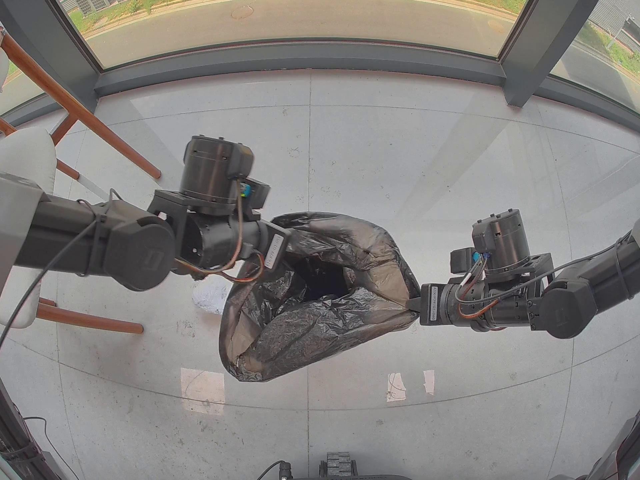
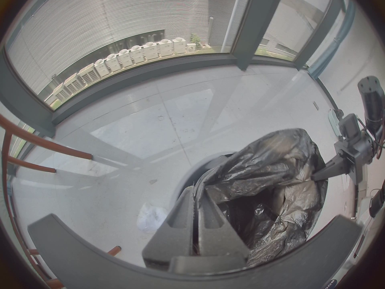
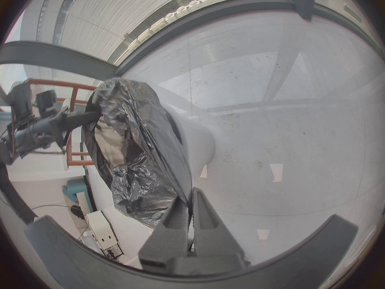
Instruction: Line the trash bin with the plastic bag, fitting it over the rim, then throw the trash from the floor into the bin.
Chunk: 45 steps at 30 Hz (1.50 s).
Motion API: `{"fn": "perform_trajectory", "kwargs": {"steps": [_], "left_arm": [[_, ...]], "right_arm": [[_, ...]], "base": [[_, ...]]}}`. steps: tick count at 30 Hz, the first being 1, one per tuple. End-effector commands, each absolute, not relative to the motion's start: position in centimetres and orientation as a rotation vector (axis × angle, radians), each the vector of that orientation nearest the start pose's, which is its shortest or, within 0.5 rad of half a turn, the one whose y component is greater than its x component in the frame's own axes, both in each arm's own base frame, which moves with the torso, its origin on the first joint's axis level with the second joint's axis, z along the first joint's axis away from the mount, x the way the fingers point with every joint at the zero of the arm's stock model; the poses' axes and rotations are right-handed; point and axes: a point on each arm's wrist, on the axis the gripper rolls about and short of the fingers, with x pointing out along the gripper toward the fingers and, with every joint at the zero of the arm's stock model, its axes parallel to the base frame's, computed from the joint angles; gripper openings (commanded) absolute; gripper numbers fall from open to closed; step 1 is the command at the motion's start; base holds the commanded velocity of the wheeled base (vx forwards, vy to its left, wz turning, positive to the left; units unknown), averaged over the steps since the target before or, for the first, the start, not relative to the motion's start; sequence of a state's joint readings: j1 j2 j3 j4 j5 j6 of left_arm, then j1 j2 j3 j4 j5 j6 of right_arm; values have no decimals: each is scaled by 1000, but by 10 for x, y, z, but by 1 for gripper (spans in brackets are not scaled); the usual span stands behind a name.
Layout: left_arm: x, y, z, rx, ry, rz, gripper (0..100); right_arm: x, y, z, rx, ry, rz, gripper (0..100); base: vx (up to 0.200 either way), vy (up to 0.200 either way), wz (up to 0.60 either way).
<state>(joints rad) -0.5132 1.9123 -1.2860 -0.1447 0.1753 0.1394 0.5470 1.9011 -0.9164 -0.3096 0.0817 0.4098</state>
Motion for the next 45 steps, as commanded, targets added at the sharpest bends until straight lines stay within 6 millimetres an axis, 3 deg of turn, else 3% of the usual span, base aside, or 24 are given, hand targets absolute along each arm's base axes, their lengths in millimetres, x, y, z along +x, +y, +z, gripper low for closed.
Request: {"fn": "perform_trajectory", "kwargs": {"steps": [1,7,15,25,37,38,42,45], "left_arm": [[332,-171,201,284,415,-336,0],[351,-166,201,268,395,-311,0],[367,-175,204,208,372,-312,0],[376,-178,191,205,397,-309,0],[375,-177,188,206,406,-308,0],[375,-177,188,206,406,-308,0],[375,-176,187,207,409,-306,0],[376,-175,189,206,404,-301,0]], "right_arm": [[294,185,111,204,775,473,0],[322,193,111,231,705,482,0],[348,175,122,282,672,492,0],[358,149,99,202,697,445,0],[360,155,87,187,701,456,0],[359,155,86,187,697,459,100],[349,152,84,194,700,462,100],[322,154,97,195,712,515,100]], "base": [[0,0,0],[0,0,0],[0,0,0],[0,0,0],[0,0,0],[0,0,0],[0,0,0],[0,0,0]]}}
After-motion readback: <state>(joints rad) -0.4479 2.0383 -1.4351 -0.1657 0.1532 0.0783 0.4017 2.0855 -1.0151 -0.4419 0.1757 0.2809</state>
